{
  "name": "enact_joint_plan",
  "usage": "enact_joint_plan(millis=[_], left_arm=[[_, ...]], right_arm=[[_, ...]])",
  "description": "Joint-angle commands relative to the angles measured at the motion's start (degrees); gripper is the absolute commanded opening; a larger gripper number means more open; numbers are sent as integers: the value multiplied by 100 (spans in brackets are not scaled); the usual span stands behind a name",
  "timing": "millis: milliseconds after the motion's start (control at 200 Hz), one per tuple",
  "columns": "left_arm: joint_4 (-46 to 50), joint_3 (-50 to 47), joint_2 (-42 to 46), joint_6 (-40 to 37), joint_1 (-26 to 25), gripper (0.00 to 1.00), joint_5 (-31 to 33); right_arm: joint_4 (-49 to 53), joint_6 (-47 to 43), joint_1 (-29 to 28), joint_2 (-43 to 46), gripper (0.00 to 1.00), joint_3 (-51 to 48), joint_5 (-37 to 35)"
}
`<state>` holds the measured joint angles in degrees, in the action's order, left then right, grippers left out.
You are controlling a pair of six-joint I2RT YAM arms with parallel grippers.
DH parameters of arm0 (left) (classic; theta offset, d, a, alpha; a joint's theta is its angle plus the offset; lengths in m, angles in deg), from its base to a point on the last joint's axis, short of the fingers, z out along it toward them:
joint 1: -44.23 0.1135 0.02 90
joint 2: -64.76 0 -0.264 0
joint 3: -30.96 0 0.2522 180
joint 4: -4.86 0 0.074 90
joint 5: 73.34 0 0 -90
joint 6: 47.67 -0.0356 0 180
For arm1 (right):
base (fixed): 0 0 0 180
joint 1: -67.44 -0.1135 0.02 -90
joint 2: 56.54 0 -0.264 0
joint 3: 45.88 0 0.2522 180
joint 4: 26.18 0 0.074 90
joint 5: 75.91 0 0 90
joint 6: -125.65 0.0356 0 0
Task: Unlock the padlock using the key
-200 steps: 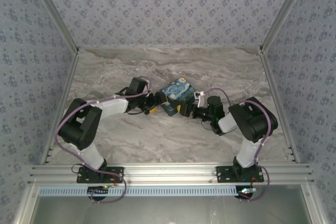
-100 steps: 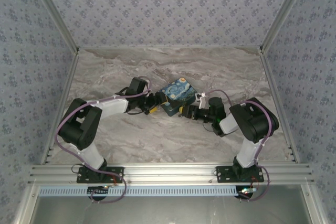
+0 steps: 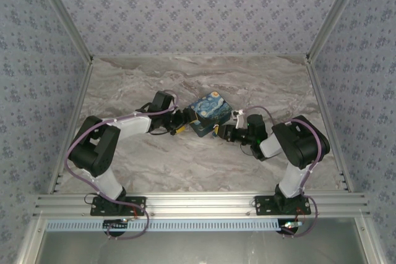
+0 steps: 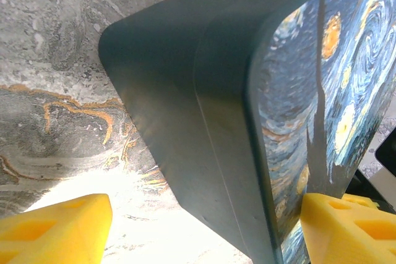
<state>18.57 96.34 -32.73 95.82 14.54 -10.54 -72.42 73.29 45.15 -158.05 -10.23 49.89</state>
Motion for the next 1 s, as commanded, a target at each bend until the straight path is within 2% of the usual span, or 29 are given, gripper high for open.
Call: enact_joint_plan(millis=[0,215,380,994], left_arm=[[620,11,-27,-23,-54,78,347],[638,11,-15,-32,-54,79,365],[699,13,-13,-67,-54,79,412],[561,-94,-200,-25,-54,79,347]], right_arm=[[42,-115,12,37,24,-43,112],[121,-111,55,44,10,-52,101],[-49,13,154,39,4,-147,41],[-769,1003,242,118,4,-58,-560]])
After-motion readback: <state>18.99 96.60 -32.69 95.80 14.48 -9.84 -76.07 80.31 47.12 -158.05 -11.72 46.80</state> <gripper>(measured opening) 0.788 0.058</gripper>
